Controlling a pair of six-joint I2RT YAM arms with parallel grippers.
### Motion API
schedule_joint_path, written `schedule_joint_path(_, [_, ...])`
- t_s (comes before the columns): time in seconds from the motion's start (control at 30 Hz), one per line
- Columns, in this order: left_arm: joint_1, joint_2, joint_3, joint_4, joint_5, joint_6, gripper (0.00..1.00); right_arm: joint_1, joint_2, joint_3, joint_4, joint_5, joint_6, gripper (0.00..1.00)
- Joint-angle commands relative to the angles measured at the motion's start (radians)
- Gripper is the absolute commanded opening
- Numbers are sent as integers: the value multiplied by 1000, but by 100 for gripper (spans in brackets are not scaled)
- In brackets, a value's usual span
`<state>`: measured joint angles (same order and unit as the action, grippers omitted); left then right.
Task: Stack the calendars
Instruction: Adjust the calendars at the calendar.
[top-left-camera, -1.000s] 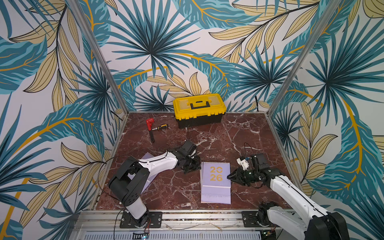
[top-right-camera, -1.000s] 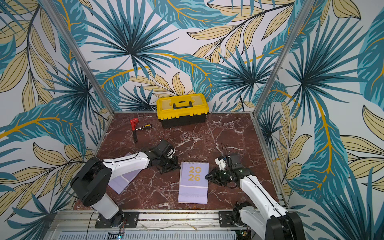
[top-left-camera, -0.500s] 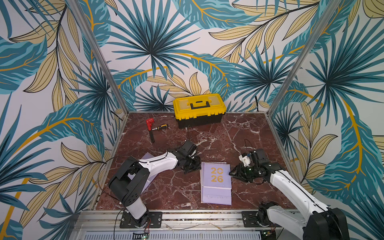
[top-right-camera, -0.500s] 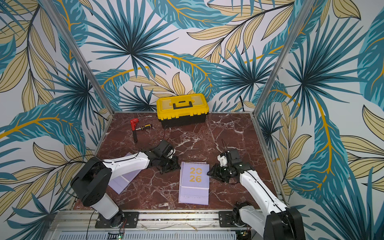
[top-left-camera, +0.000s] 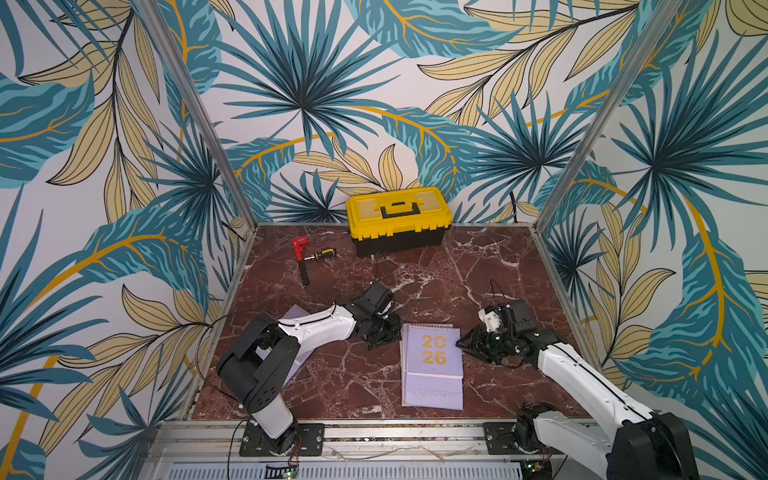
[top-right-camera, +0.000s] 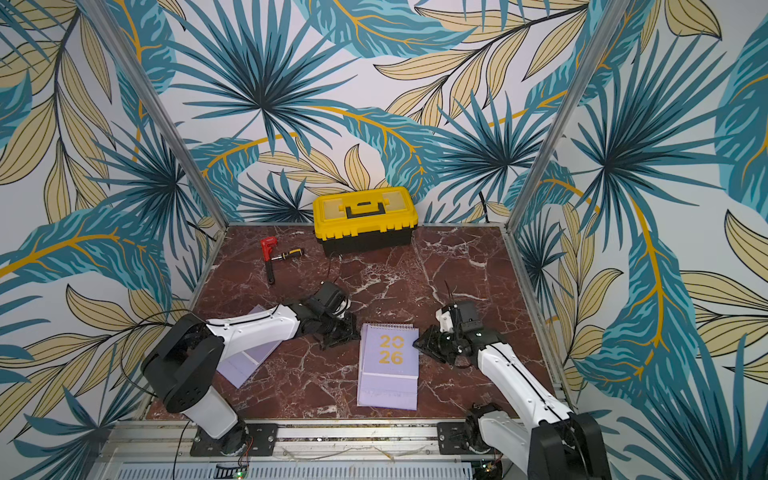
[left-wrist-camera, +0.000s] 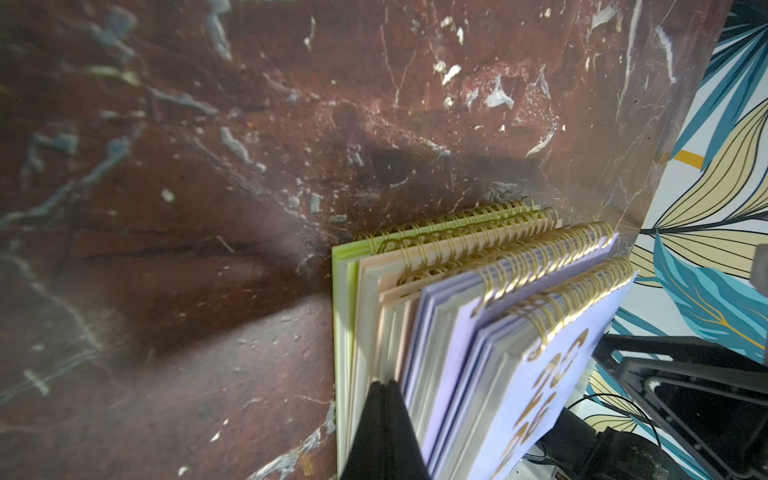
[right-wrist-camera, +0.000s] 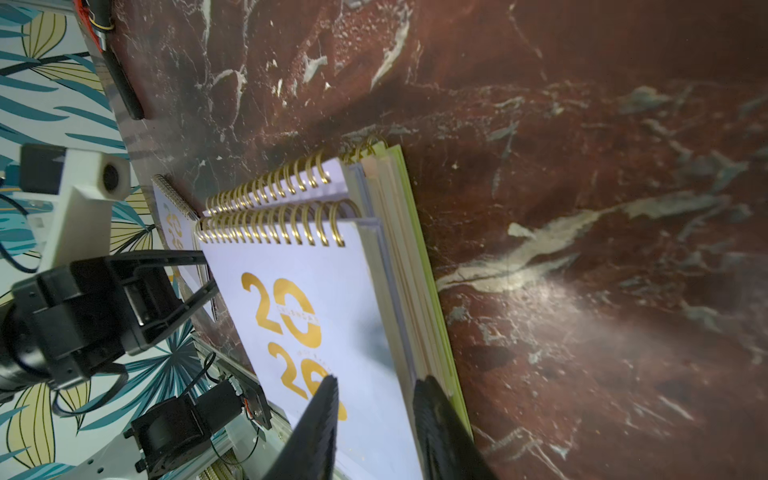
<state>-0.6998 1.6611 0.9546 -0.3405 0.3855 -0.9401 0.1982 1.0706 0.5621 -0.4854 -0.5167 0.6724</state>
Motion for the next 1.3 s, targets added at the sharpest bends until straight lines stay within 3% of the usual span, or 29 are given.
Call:
schedule_joint_path(0.0, [-7,3,-17,11,-8,-2,0,9,15,-28,70,6,37,34])
schedule_joint_path(0.5, [-6,2,-13,12,-6,-3,0,36,67,-35,175,27,105,26])
schedule_joint_path(0.83, [-7,-43,-15,-15,-27,-17,0,40,31,7,16,105,31,28])
schedule_joint_path(1.27, [-20,-95,23,-85,-24,-11,0,47,52,-11,121,44,64,29])
